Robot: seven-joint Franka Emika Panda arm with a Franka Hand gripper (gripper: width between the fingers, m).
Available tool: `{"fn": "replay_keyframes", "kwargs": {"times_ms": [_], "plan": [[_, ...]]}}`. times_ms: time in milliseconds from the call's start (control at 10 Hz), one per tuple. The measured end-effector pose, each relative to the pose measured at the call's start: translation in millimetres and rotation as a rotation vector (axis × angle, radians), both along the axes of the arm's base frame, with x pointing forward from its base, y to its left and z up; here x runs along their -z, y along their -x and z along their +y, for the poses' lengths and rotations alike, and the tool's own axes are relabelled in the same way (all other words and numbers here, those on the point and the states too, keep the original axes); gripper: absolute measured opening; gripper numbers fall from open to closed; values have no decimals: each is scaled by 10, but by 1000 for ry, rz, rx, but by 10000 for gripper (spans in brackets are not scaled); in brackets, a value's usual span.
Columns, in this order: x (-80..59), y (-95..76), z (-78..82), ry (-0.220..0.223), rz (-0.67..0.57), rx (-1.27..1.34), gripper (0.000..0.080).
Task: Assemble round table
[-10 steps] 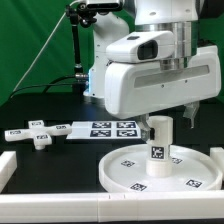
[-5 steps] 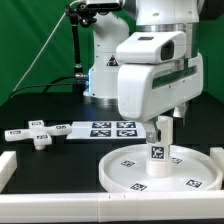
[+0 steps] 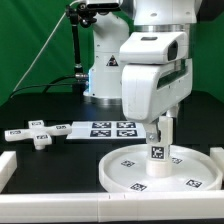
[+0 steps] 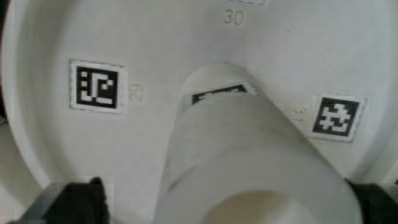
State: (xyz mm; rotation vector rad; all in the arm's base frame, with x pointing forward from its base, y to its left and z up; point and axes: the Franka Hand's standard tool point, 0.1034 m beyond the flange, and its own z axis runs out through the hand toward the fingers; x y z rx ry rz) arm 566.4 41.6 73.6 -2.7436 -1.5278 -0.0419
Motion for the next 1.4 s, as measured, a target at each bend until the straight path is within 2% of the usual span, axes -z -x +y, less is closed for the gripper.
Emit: {"fn": "replay_keyframes", "kwargs": {"times_ms": [100,200,600,800,1400], "plan": [[0,0,-3,0,0,1,524],[1,0,-4,0,0,1,407],[2,2,-2,-3,3,60,408],[4,22,14,-8,25,352,409],[6,21,-9,-12,28,730,409]]}}
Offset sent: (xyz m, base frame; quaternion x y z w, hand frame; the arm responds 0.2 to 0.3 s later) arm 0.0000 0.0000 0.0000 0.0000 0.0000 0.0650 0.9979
